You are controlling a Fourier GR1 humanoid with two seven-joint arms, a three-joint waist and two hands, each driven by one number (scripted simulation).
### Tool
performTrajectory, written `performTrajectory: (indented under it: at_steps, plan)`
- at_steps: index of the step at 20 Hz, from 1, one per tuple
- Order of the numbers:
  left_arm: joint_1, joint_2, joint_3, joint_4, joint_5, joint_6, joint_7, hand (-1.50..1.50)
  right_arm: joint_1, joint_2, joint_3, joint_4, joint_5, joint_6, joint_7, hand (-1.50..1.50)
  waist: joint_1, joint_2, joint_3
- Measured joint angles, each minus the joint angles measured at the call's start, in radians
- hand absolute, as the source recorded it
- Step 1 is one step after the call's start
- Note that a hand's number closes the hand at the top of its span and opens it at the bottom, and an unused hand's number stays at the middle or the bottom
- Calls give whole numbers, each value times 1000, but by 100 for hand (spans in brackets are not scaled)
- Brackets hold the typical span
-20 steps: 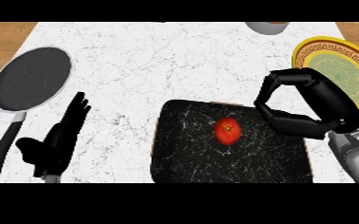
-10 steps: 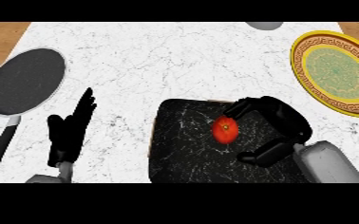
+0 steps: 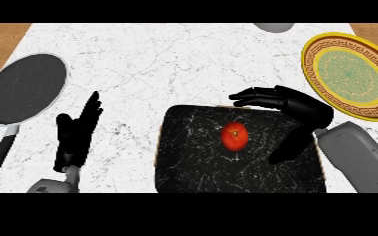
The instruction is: Pick the tomato from the tray and place it in the plate
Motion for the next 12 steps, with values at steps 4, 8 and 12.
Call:
performTrajectory:
  at_steps: [4,8,12]
  plan:
    - [-5,-8,-2,8,-12,1,6,0,-93,-19,22,-17,93,28,75,-150,-3,-2,-1]
    - [-5,-28,-7,18,-31,17,-1,0,-141,-41,81,-33,173,106,149,-150,-6,-3,-1]
    - [-9,-20,10,10,-26,1,8,0,-177,-9,131,-36,238,181,231,-150,-6,-3,-1]
